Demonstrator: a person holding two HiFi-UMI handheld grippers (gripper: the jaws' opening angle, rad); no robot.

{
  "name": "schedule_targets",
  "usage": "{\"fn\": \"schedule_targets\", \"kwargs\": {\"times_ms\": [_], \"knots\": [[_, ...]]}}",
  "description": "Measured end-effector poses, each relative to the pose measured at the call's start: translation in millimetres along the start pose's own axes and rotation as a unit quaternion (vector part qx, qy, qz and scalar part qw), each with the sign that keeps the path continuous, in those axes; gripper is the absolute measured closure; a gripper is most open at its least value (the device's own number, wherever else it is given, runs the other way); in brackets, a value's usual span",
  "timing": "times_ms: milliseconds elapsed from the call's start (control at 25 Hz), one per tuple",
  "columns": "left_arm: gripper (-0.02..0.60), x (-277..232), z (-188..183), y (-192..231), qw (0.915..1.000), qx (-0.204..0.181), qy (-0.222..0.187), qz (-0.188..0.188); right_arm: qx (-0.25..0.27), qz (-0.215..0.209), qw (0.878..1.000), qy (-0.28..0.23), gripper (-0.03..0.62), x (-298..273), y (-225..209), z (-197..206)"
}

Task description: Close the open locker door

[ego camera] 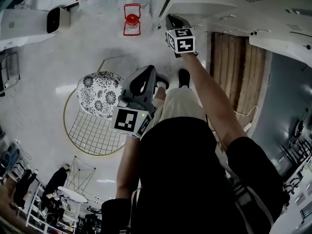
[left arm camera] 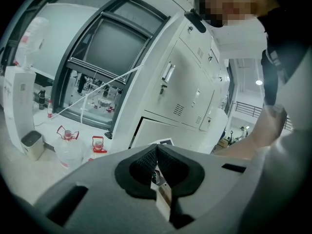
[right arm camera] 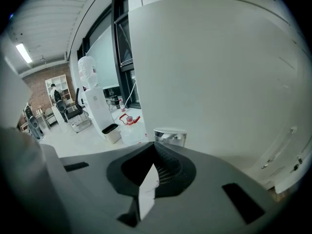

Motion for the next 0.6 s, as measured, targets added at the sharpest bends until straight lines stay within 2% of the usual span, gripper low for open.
{"fn": "schedule_targets", "kwargs": {"times_ms": [600], "knots": [[0.563, 4.8, 8.5, -0.9, 0.9999, -0.013, 0.005, 0.001, 0.007, 0.010, 1.000, -0.005, 0.595, -16.6, -6.7, -12.8]]}}
Point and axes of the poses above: the fingertips, and each gripper's own axes: x backward along the fingers, y to its left, z out of its underside, the point moved 7 cm from there along x, backward along the fingers, and after that the axes turned 13 degrees about -x, right-handed, at the moved point
